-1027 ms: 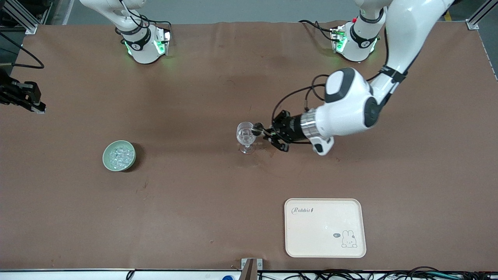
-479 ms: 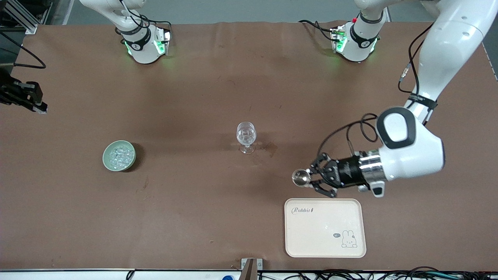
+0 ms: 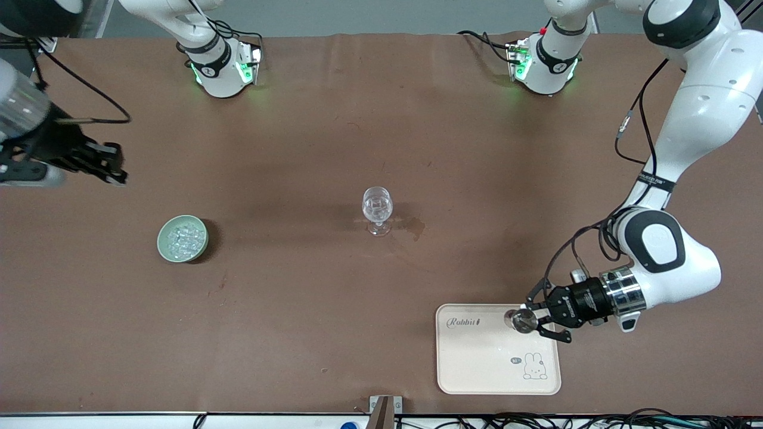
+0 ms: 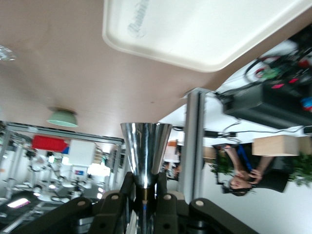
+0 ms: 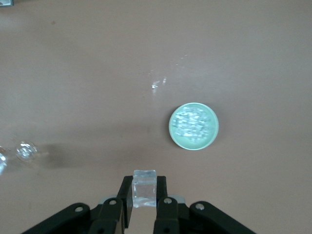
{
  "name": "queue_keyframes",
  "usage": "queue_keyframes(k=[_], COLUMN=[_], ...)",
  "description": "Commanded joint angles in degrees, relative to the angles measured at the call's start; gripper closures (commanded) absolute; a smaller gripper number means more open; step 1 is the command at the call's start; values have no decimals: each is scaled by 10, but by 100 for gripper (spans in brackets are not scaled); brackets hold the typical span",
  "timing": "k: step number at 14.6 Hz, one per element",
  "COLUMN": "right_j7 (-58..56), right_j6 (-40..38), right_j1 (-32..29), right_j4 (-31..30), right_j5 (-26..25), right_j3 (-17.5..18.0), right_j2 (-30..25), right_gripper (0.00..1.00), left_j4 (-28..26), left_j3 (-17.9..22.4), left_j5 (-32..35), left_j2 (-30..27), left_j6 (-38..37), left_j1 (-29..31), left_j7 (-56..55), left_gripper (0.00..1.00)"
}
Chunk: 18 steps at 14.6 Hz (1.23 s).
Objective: Pour wine and add ice with both arms
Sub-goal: 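Set the jigger on the tray while the right gripper carries ice to the glass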
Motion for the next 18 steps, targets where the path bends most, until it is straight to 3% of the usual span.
queue_keyframes(k=[1,6,12,18], right_j7=[70,201,340,415], right_j6=[24,79,93,161], right_j1=[38,119,207,281], right_j4=[10,12,125,138], right_j5=[20,16,15,13], right_j3=[-4,-4,-4,-5], right_j2=[32,83,204,262], right_gripper=[95,95,96,97], left_j4=[26,24,26,26], left_j3=[23,45,51,51], left_j5=[-30,-83,-84,-113], left_j2=[34,71,106,122], left_j6=[4,4,3,3], left_j1=[-2,6,6,6], left_j7=[36,99,134,212], left_gripper=[99,99,99,99])
